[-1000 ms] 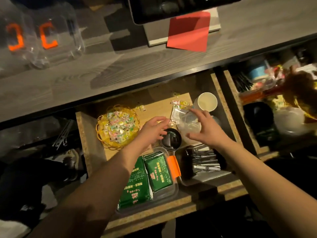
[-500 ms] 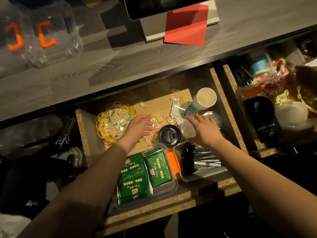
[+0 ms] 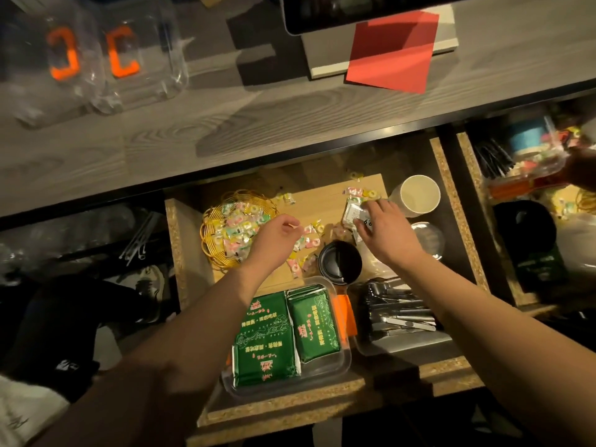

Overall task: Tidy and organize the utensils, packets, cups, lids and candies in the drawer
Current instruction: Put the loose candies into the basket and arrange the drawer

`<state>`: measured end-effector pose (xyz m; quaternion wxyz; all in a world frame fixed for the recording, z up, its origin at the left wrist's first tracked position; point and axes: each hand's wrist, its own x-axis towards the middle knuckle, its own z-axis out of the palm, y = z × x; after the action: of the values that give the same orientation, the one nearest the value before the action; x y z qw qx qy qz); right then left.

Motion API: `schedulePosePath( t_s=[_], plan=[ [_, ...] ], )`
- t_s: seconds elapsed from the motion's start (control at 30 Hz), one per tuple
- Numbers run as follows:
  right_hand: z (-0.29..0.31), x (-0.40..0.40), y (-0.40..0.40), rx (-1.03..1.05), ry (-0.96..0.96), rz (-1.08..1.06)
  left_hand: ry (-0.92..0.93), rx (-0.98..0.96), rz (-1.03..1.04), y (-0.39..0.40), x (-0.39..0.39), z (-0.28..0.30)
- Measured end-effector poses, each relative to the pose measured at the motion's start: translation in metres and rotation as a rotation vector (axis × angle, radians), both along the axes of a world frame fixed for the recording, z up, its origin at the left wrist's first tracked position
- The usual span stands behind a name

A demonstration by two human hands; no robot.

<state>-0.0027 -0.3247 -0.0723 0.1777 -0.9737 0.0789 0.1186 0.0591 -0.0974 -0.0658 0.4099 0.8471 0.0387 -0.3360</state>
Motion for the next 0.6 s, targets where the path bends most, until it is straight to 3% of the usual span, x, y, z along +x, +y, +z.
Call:
schedulePosePath(
  t_s=[0.13, 0.27, 0.47, 0.6],
  plan=[
    [-0.024, 0.045, 0.009, 0.031, 0.126, -0.088, -0.225, 0.158, -0.257, -0.011, 0.018, -0.023],
    [-0.053, 0.081, 0.011, -0.011, 0.258, -0.232, -0.342, 0.302, -0.308, -0.028, 0.044, -0.044],
    [-0.087, 0.102, 0.003, -0.076, 0.366, -0.338, -0.201, 0.583, -0.415, -0.059, 0.066, -0.064],
    [-0.093, 0.108, 0.004, -0.123, 0.307, -0.319, -0.102, 0.668, -0.489, -0.067, 0.064, -0.077]
  ],
)
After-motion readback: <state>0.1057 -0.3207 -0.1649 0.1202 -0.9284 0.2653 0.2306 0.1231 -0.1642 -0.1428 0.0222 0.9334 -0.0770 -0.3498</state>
